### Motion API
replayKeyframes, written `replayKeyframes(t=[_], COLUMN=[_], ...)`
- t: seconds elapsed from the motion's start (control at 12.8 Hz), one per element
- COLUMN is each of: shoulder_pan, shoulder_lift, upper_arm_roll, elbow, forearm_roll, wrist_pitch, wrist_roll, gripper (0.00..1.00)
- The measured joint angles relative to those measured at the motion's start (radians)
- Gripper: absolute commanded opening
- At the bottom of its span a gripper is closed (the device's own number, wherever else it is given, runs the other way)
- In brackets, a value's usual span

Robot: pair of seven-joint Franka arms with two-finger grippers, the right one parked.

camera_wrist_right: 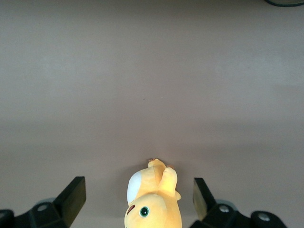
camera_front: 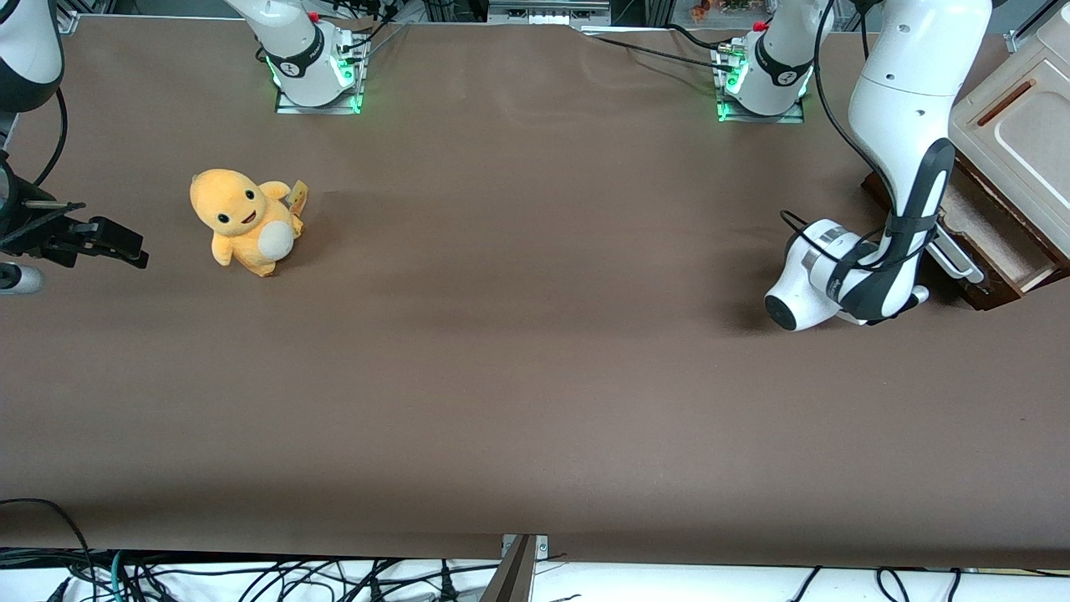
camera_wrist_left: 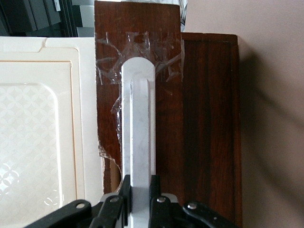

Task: Open lower drawer with left arm only
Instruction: 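Pull the handle with the left gripper, sliding the drawer out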

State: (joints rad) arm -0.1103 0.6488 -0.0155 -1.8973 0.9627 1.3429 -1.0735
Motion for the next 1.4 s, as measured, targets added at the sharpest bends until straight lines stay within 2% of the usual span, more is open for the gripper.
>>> replayKeyframes(t=[0.7, 0.78, 0.86, 1.4], shoulder_pan=[-0.032, -0.032, -0.032, -0.032], shoulder_lift=[0.027, 0.027, 0.027, 0.027], upper_arm_roll=[0.0, 0.0, 0.0, 0.001], elbow=[0.048, 0.048, 0.048, 0.057], forearm_roll=[-0.023, -0.023, -0.023, -0.026], wrist_pitch=[-0.026, -0.027, -0.027, -0.038], wrist_roll=[0.008, 0.008, 0.008, 0.008], gripper=[0.0, 0.59, 1.0, 1.0])
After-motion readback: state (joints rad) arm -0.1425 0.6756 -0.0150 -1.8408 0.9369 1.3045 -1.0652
